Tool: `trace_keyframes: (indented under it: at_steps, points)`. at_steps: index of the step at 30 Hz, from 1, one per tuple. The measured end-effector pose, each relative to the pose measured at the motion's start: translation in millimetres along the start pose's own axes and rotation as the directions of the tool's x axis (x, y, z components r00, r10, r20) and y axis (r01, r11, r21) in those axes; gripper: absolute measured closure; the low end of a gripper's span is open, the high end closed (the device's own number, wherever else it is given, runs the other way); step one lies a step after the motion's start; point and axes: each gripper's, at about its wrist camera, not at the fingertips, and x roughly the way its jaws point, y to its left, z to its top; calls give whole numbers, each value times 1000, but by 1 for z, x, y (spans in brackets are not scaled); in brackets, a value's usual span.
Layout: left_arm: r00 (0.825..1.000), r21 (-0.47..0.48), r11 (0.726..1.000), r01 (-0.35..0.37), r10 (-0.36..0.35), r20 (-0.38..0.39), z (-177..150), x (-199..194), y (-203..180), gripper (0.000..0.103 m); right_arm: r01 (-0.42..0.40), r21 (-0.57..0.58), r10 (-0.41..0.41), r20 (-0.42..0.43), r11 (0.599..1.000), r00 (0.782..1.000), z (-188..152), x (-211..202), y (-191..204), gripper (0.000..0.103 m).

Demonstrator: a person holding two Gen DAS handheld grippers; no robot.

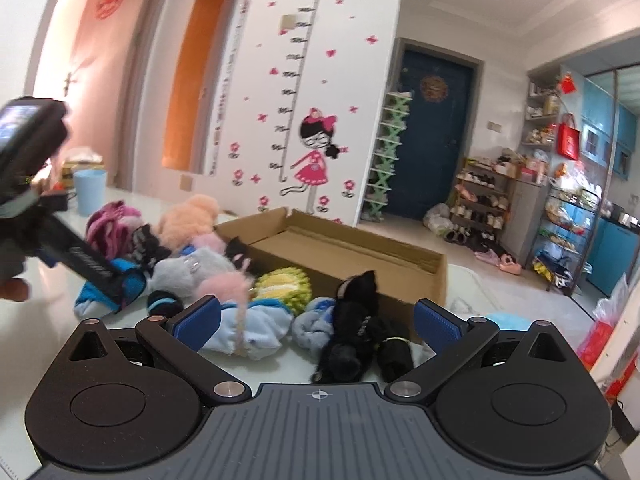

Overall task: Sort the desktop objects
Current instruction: 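Grasp the blue pink-banded sock with left tool while right tool grasps light blue braided sock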

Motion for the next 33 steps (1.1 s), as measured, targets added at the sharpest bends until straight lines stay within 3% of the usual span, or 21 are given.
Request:
trace_keyframes:
  at_steps: [5, 10, 16, 21, 24, 33]
  points:
    - [999, -17, 1000, -14, 14, -32, 0, 16, 9, 1, -79, -21, 79, -17, 997, 997, 5, 10, 7, 0]
    - [999, 8, 999, -32, 32, -14, -4, 18, 13, 0, -116, 47, 119, -81, 992, 989, 8, 31, 4, 0]
    - [999, 62, 998, -3, 1, 41, -12, 11, 19, 1, -55, 119, 78, -194, 991, 978, 8, 59, 2, 0]
    - [989, 147, 989, 21, -42, 140, -28, 6, 21, 1, -27, 187, 64, -196, 982, 979, 15, 65, 8, 0]
    - [986, 145, 988, 47, -69, 152, -30, 6, 26, 1, 10, 215, 36, -208, 976, 977, 21, 79, 18, 0]
    - [985, 96, 995, 33, -49, 165, -39, 3, 44, 0, 155, 265, -77, -282, 952, 956, 19, 117, 52, 0]
